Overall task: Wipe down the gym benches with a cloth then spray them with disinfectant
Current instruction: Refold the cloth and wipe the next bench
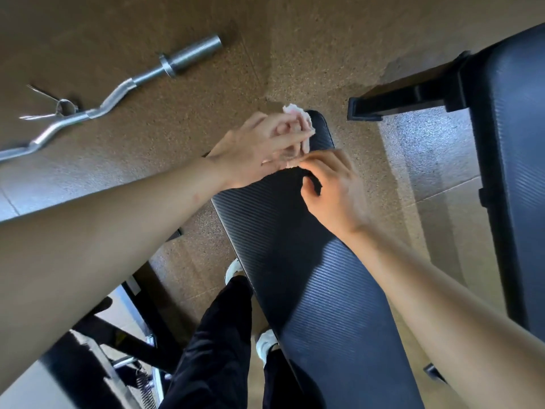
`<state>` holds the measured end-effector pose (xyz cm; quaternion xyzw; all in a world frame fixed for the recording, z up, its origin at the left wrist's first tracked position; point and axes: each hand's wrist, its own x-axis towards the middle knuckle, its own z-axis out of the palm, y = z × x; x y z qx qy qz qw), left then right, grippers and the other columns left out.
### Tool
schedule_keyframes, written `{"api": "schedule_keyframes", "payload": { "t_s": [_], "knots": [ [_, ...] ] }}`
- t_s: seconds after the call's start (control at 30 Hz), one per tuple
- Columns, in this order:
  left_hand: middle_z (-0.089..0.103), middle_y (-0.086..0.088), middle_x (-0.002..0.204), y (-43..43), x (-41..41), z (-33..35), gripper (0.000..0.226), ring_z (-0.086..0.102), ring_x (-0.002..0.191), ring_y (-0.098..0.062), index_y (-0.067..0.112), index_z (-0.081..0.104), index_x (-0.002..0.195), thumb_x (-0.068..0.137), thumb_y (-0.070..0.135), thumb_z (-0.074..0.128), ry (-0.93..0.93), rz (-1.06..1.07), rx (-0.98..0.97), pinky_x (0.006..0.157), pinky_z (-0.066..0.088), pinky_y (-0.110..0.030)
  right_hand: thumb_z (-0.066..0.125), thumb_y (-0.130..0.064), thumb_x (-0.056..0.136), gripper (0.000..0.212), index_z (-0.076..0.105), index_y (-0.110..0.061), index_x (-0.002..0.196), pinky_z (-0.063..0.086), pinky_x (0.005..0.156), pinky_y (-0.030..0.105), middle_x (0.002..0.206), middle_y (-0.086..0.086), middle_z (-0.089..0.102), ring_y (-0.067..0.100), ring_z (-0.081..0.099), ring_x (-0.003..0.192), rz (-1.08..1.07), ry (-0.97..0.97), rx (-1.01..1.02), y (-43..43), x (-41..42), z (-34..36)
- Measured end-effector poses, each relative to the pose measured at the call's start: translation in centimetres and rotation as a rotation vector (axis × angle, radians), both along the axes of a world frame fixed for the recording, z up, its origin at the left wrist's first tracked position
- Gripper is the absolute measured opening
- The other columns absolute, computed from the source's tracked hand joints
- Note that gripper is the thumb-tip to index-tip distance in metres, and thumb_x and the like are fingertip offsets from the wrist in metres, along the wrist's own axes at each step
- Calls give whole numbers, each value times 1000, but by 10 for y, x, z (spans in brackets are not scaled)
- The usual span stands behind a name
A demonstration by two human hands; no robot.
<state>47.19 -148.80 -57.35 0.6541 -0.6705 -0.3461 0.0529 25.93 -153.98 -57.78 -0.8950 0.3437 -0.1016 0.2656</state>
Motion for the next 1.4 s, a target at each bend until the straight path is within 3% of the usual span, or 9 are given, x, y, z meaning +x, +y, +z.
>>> {"api": "schedule_keyframes", "payload": {
  "t_s": [0.13,0.23,0.3,0.43,0.6,0.8,0.93,1.23,1.4],
  "knots": [
    [19,1,168,-9,-1,-5,62,32,140,-33,44,33,157,100,43,59,-281,-207,-28,106,45,-49,76,-47,79,80,47,-17,148,45,108,53,155,8,42,35,37,143,-99,449,105,17,-17,-1],
    [39,3,158,-19,4,-11,47,44,128,-29,36,50,149,103,33,58,-224,-110,-85,85,51,-41,76,-60,76,109,20,-18,160,27,121,55,170,9,11,37,10,155,-28,586,161,32,-20,-7],
    [51,5,148,-30,7,-16,47,49,126,-26,38,49,149,103,37,57,-146,66,-54,90,52,-44,75,-62,77,115,10,-18,162,21,124,56,171,10,1,37,2,156,-23,618,157,37,-18,-10],
    [56,4,143,-52,6,-22,61,53,132,-20,41,45,153,96,53,62,74,283,103,106,44,-40,73,-62,80,116,2,-19,162,19,124,57,170,10,-8,36,-3,156,-19,673,164,35,-13,-8],
    [39,4,161,-41,3,-21,73,39,148,-25,51,27,157,93,65,58,56,193,164,115,39,-51,76,-57,79,116,4,-18,162,19,123,61,170,9,-8,37,-5,156,-40,687,185,37,-7,-4],
    [48,14,152,-30,7,-27,46,48,139,-18,51,45,149,103,56,47,4,185,81,111,43,-46,76,-58,80,115,5,-18,161,21,122,60,169,8,-6,36,-5,156,-28,705,174,36,-7,-3],
    [57,13,143,-7,14,-26,46,57,129,-19,49,49,147,102,58,48,-25,275,51,105,48,-47,77,-57,79,116,5,-18,161,22,121,60,170,8,-6,35,-6,156,-38,707,177,37,-6,-4],
    [36,7,159,82,30,-10,88,48,139,-26,45,30,157,82,72,68,-207,410,209,103,48,-54,78,-58,78,119,1,-20,162,23,120,63,170,5,-9,34,-6,157,-72,736,169,41,-3,-2],
    [22,-1,165,118,14,-11,106,29,152,-21,37,24,162,77,53,85,3,677,195,114,42,-41,79,-56,78,119,2,-21,162,21,119,65,170,3,-10,32,-8,157,-87,724,196,43,-5,-1]
  ]
}}
